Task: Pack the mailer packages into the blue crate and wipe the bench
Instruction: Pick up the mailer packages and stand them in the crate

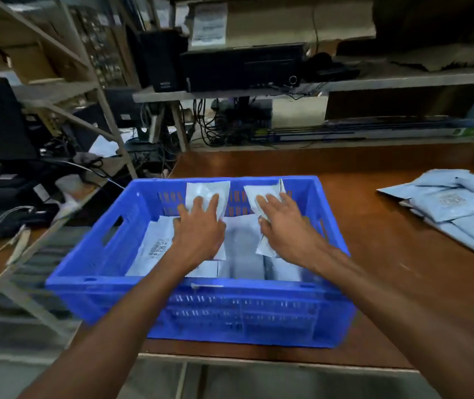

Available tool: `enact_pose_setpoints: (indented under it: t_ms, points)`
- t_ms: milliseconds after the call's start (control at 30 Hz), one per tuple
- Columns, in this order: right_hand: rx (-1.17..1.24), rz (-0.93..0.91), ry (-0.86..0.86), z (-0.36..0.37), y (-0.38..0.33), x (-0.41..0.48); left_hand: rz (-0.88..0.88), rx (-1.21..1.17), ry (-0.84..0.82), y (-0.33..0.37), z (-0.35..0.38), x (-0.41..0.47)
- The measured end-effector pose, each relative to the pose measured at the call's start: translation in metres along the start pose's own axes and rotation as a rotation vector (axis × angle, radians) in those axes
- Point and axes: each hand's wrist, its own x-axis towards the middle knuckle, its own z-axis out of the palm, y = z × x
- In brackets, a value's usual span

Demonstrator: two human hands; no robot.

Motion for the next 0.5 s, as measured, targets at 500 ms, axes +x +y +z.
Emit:
enact_pose_setpoints:
  t_ms: [500]
  points:
    - [-0.254,0.428,-0.915,0.048,0.025,0.01,0.06,0.215,-0.845,-0.035,0.022,0.029]
